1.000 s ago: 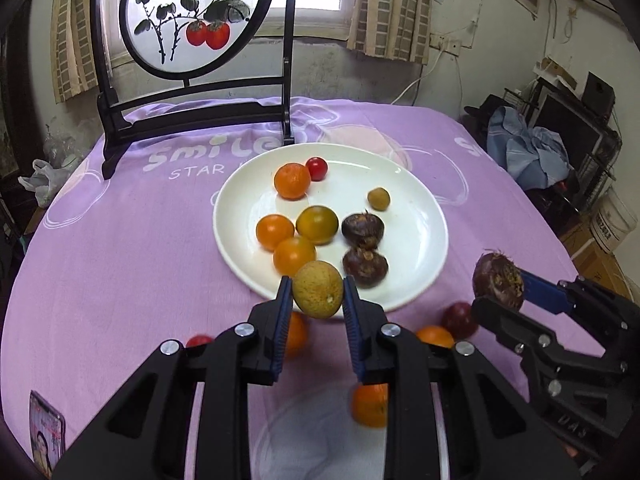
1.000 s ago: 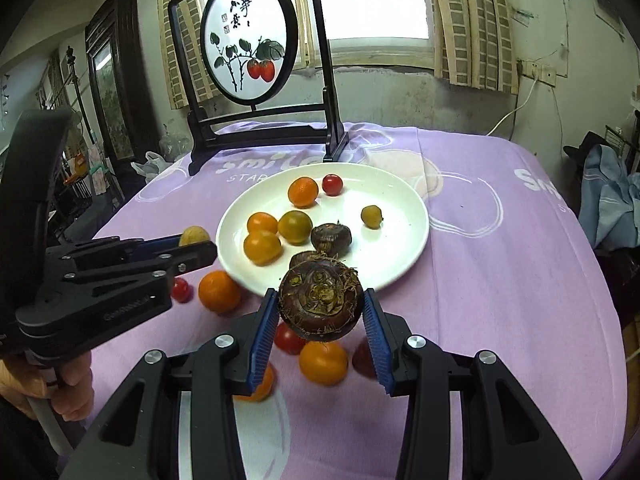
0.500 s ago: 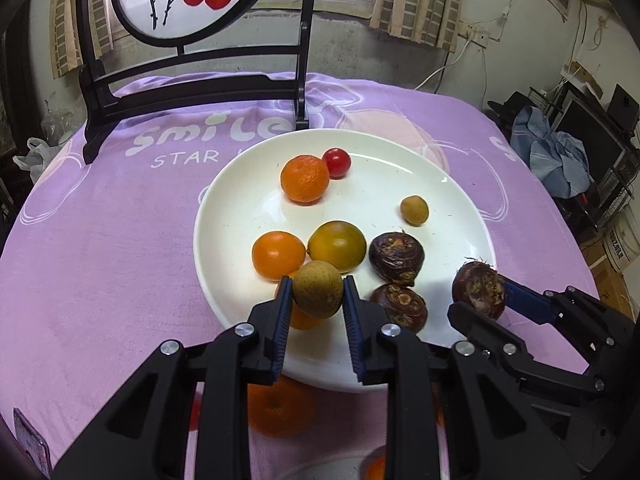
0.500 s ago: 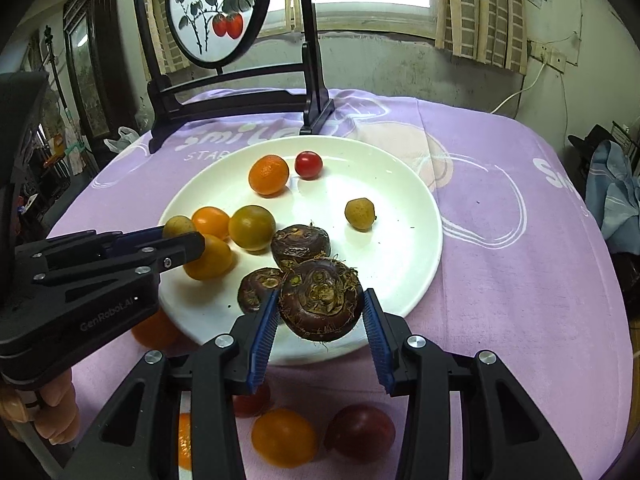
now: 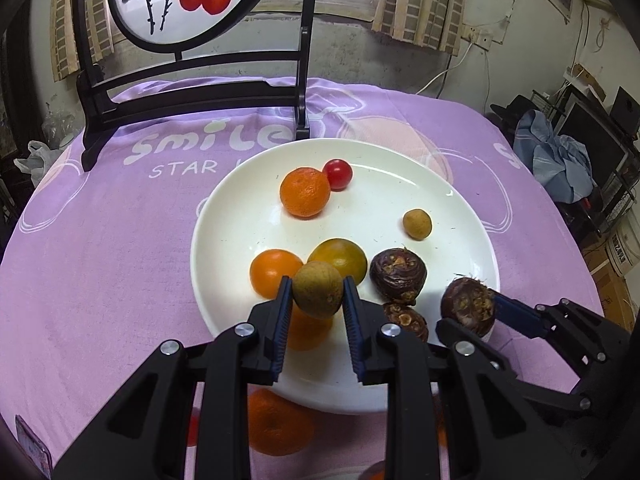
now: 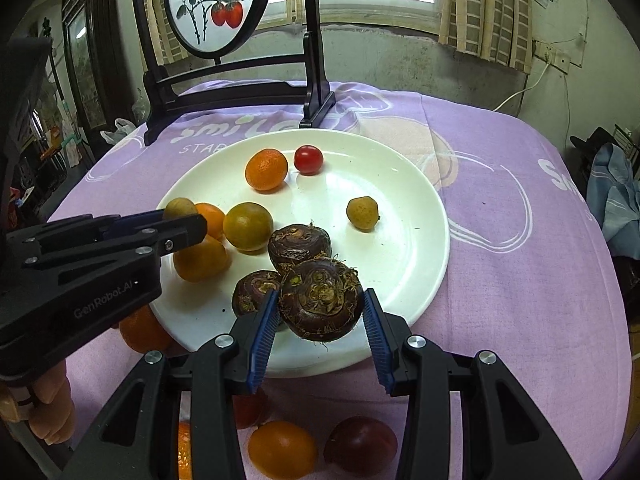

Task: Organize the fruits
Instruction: 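Carry both fruits over the white plate and open both tools, then grasp a mandarin orange with the right tool while the left grasps a red cherry tomato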

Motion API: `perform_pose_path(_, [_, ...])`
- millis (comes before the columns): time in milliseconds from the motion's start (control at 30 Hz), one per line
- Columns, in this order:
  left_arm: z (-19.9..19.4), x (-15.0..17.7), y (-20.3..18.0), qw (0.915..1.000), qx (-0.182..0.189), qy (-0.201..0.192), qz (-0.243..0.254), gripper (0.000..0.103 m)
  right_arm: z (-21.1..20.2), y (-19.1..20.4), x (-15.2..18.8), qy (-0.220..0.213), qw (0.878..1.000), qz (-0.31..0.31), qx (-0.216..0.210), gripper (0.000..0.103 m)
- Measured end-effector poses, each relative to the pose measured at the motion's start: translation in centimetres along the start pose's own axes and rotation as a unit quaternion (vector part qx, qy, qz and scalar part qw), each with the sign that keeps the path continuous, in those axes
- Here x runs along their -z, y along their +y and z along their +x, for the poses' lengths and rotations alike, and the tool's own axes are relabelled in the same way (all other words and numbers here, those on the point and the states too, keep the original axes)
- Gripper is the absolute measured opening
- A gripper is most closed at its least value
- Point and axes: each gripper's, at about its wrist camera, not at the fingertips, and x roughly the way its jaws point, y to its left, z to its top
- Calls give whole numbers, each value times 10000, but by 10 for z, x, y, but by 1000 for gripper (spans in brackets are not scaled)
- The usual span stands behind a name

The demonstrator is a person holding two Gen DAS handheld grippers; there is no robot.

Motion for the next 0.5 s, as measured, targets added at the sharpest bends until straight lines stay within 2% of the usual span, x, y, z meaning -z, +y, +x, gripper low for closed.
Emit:
perform_pose_path(100, [5, -3, -3, 10000, -22, 71, -51, 25, 6, 1, -1, 109, 9999, -28, 85, 44])
perform_pose_path(133, [5, -4, -3, 9999, -46, 74, -115, 36, 7, 0, -1, 119, 9999, -23, 108, 50])
perform_pose_path(233, [-7, -6, -5, 9996, -145, -199, -168, 61, 1, -3, 0, 27, 9999, 33, 143, 54])
perform_pose_path(367, [-30, -5, -11, 9989, -181, -432, -13, 67, -13, -6, 4, -72, 9998, 71, 159, 54])
perform_pose_path(500, [-52, 3, -7, 9986, -107, -506, -120, 74, -33, -10, 16, -170, 9996, 134, 152, 54])
